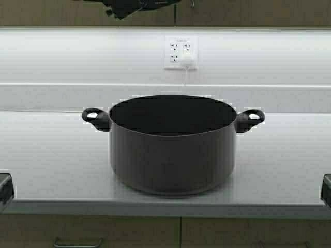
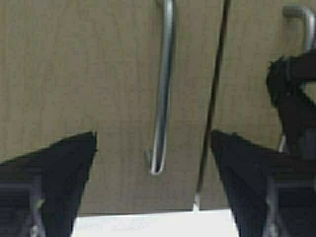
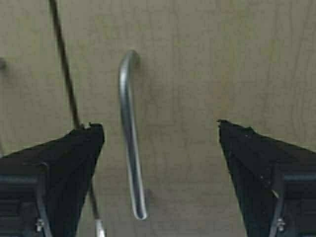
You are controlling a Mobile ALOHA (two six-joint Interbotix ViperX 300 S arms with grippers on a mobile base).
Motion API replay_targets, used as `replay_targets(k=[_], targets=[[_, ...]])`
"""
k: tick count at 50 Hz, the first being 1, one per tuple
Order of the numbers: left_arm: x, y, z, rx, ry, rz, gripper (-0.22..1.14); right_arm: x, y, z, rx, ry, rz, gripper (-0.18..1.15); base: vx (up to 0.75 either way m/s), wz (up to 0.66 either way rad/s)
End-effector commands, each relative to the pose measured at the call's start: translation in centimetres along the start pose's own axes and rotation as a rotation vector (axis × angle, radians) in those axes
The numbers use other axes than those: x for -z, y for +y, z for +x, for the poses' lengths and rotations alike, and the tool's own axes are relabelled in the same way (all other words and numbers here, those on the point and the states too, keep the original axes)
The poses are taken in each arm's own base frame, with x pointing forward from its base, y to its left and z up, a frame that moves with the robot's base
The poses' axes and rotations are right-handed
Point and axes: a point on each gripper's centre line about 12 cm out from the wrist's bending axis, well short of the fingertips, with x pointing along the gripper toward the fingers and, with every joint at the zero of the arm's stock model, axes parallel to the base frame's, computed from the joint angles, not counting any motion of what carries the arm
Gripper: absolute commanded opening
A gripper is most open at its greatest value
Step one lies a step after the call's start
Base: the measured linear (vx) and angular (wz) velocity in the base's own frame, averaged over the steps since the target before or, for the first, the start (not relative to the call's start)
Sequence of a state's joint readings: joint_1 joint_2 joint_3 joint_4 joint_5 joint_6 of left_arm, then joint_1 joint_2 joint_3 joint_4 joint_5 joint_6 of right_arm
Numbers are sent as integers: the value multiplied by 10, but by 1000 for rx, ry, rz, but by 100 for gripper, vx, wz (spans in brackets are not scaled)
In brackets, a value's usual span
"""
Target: Open the cabinet, put the pot inside, then close it
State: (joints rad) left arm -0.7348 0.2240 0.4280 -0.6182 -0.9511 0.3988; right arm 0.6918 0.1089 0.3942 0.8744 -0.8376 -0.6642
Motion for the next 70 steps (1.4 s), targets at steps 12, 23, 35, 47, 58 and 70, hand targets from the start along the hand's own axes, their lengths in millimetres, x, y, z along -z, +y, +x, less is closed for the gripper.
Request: replay_targets(k=[12,23,35,47,58,70], targets=[[-14,-1,30,-54,-91,-49,101,-31,12,25,13,-89,19,101,0,0],[-12,-2,32,-51,-85,-44,61,-16,18,32,-12,-30,17,65,0,0],[-16,-6,45,-21,-40,-63,-4,-9,18,33,-2,8,39,-3,-1,-1],[-21,3,21,-5,12,-53,2,-19,11,12,-41,56,44,8,0,1],[-32,26,-63,41,90,-15,3,-23,-19,-60,-111,130,7,8,2,0],[-52,55,-124,77,136,-23,3,-26,-38,-115,-265,218,-18,8,3,-1]])
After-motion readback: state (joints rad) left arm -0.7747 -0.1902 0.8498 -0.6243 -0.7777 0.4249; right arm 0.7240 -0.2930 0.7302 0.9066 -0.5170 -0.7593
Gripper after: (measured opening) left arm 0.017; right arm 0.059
